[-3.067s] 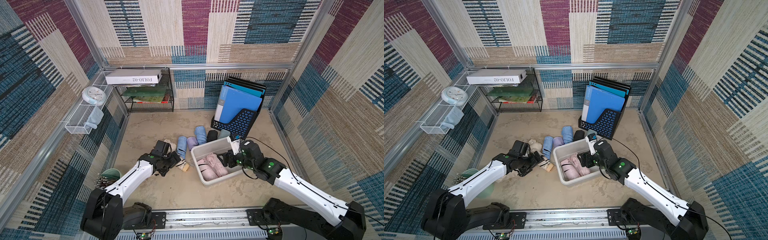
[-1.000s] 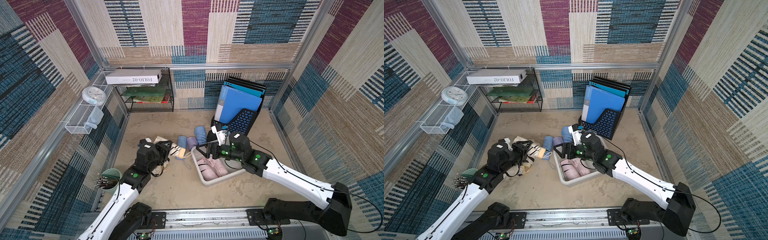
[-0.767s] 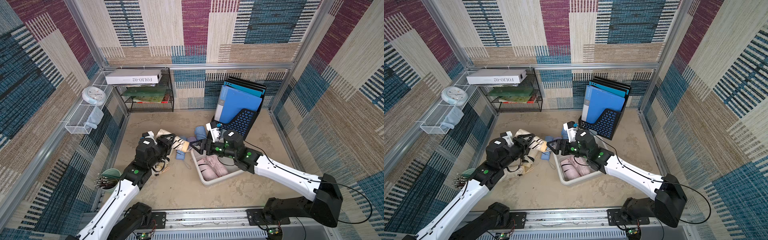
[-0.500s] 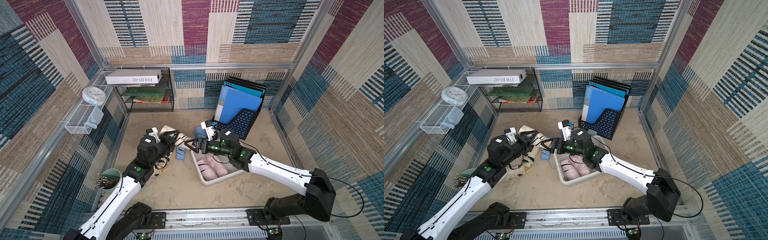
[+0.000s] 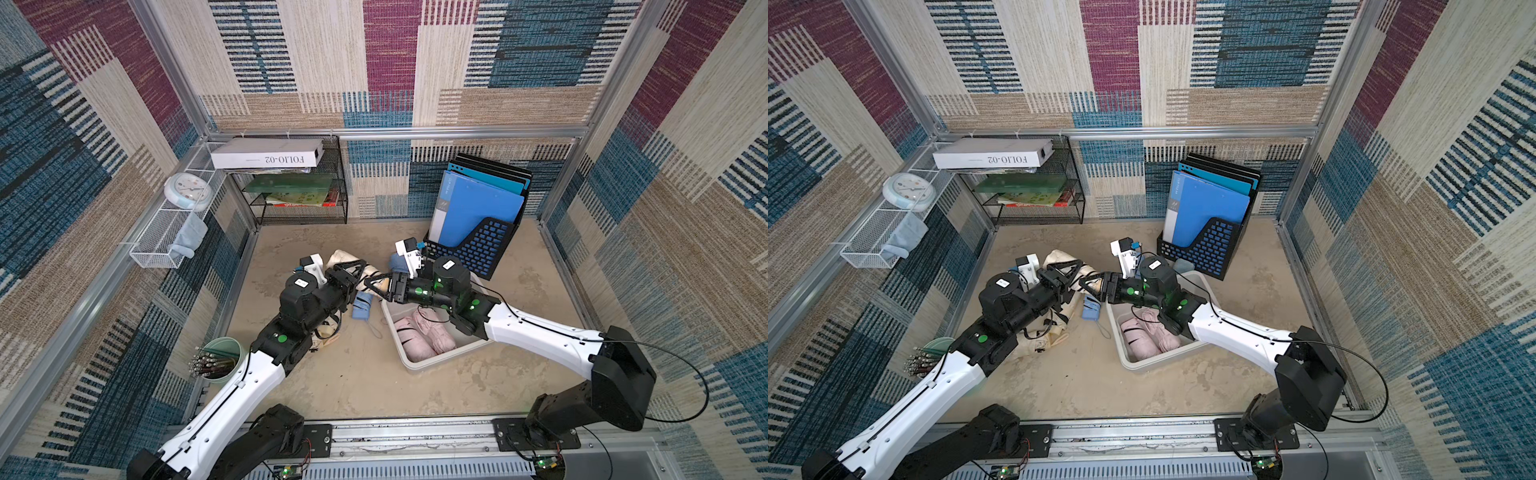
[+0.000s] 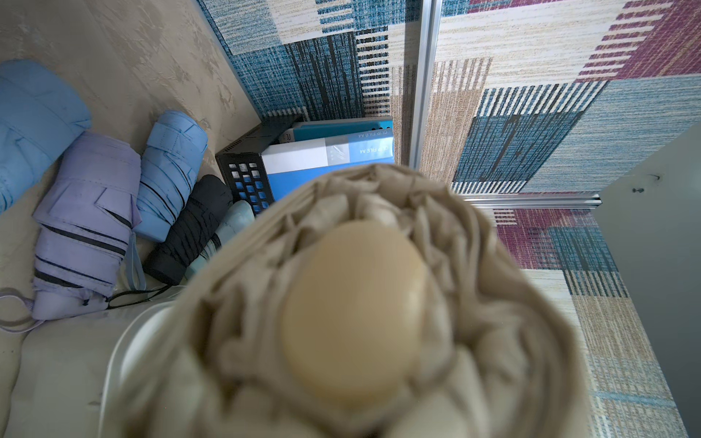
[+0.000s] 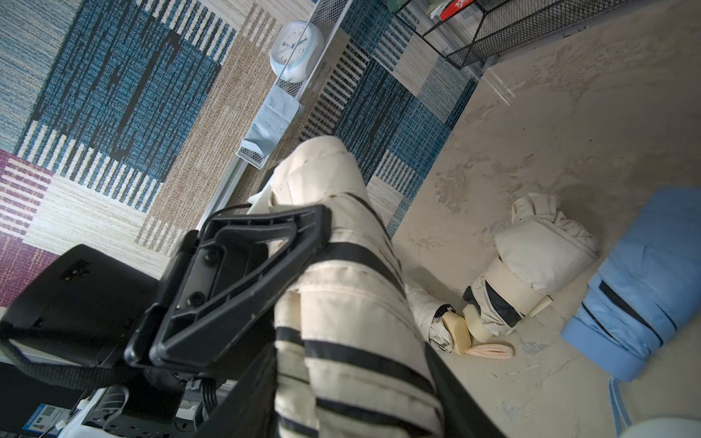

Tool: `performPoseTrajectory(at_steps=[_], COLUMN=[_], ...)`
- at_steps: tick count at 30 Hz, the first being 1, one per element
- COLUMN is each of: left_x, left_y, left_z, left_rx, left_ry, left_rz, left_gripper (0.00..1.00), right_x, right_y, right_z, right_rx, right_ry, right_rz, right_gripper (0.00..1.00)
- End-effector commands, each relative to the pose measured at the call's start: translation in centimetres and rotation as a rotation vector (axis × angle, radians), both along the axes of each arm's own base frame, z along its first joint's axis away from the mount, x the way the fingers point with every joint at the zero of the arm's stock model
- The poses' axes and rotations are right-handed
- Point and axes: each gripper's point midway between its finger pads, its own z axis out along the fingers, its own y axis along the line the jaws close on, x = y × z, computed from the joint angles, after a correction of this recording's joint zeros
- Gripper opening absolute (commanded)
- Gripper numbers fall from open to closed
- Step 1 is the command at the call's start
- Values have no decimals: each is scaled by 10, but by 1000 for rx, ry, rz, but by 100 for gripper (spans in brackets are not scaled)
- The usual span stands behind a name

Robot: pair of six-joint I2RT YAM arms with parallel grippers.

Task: Put the umbrella into the storage box
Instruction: Pick up the umbrella from the center of the board.

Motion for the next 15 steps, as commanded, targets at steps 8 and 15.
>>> performPoseTrajectory(at_steps=[8,15], left_x=[0,-7], left_y=[1,16], left_z=[19,15], left_rx=[-27,66], left_ry=[-60,-44], left_rz=[26,72], left_gripper=[67,92], right_x=[4,12], right_y=[2,-11], right_z=[15,12], right_rx=[63,29], right_ry=[-9,-21], right_rz=[-14,-102], right_gripper=[31,25])
